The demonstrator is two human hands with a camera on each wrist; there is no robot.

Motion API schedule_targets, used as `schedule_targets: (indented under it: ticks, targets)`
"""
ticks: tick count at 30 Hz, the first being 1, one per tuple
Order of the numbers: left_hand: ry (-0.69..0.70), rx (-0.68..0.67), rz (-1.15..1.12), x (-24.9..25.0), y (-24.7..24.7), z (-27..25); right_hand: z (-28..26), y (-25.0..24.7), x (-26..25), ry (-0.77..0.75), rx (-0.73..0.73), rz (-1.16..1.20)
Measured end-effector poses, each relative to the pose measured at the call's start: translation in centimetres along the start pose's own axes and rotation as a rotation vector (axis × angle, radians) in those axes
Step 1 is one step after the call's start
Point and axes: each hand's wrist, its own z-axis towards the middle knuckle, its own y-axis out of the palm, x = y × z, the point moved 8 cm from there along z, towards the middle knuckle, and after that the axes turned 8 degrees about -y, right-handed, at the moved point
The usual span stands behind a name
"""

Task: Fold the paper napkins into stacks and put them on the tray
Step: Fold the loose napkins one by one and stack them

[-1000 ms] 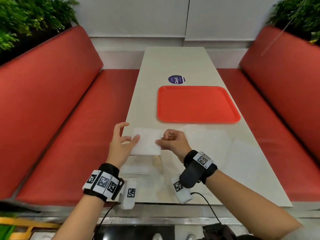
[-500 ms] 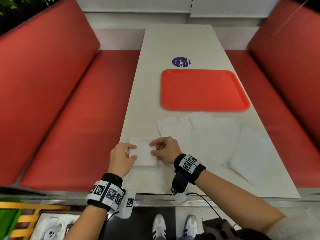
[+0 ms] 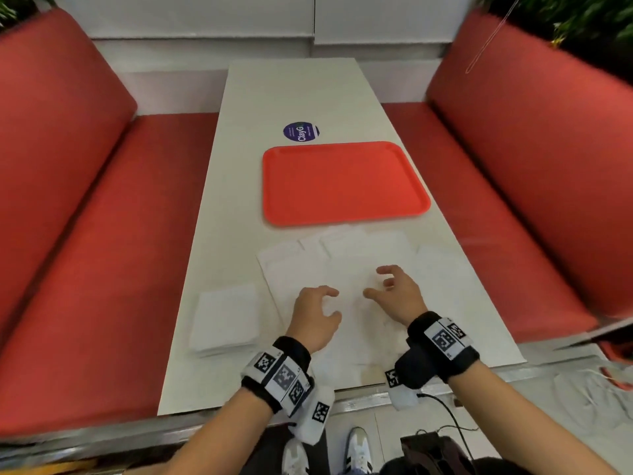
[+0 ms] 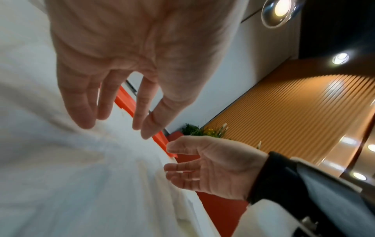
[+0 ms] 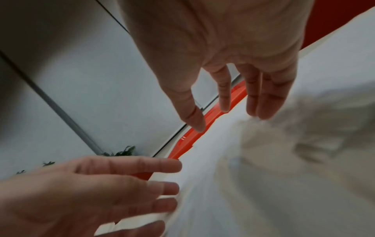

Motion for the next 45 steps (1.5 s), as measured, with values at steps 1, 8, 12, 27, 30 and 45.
schedule_targets:
  ticks: [1,8,12,27,30,45]
  targets:
    - [-0.008,-0.002,0.007,0.1,0.6,0.4,-0.2,-0.2,0.5,0.018,-0.017,0.008]
    - [-0.003,0.067,-0.021,0.4,1.2,1.3,0.0,0.8,0.5,0.013,-0.094,0.180]
    - [0.013,0.145,-0.186,0.6,-0.9,1.1,-0.5,0.5,-2.1,-0.156,-0.138,0.245]
    - [0.027,0.202,-0.770,2.9,-7.0,-1.2,-0.7,-3.1,-6.7,-0.246,-0.207,0.420]
    - [0.048,0.230,-0.801,3.0,-7.4,-1.7,-1.0,-2.4,-7.3,-0.285,-0.248,0.404]
    - [0.277,0.201,-0.811,5.2,-9.3,-3.6,-2.4,-3.3,-9.8,-0.428,-0.134,0.629]
